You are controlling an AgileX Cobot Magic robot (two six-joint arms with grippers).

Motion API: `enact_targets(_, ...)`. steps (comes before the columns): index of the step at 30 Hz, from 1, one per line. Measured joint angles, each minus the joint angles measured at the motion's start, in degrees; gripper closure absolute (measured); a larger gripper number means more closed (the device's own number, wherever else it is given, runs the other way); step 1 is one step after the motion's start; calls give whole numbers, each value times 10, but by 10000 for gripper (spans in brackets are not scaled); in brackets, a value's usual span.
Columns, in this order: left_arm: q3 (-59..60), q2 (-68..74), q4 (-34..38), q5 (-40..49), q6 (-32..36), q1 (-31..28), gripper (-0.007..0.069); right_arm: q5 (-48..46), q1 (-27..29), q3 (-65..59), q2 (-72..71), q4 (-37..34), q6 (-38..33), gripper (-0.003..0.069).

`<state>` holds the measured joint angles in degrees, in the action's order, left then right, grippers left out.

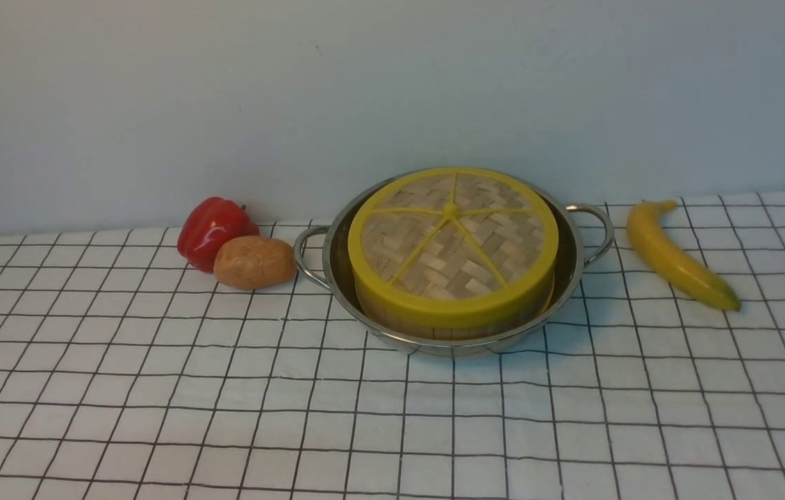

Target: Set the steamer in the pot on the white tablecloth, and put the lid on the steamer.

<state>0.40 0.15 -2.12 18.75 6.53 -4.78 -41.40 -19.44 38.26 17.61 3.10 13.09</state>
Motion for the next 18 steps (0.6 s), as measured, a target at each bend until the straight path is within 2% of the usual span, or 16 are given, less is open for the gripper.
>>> enact_targets(18, 0, -1, 0, 1, 0, 0, 529, 0, 1, 0, 0, 2, -1, 438)
